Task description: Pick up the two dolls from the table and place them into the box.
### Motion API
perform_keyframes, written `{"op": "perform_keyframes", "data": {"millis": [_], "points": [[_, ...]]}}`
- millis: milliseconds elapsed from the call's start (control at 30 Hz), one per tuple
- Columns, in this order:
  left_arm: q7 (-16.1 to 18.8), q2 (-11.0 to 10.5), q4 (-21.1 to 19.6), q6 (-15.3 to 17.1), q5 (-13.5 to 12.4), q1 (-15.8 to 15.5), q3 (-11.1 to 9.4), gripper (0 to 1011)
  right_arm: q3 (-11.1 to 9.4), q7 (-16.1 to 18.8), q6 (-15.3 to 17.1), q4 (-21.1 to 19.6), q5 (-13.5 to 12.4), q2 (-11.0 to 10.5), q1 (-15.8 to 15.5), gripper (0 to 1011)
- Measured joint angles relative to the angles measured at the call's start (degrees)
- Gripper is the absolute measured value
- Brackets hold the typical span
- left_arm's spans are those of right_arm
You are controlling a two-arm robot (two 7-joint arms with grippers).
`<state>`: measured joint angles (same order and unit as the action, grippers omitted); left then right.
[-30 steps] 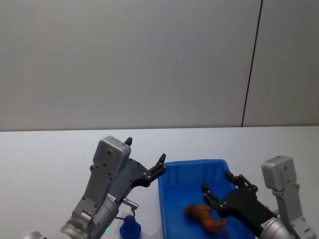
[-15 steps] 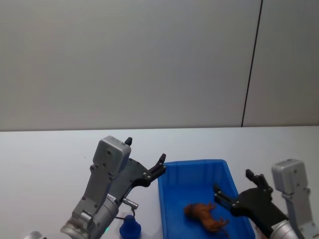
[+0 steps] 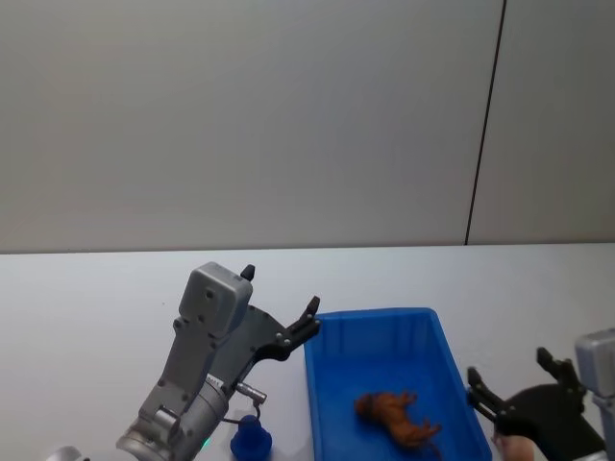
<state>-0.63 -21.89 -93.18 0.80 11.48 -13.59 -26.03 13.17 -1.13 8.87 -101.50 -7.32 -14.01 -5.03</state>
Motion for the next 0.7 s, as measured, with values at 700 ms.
{"op": "perform_keyframes", "data": {"millis": [700], "points": [[0.0,0.0,0.0,0.0,0.0,0.0,0.0,1002,-1.8,-2.7,0.8,-0.4,-1.8,-2.2,-4.6,1001]]}}
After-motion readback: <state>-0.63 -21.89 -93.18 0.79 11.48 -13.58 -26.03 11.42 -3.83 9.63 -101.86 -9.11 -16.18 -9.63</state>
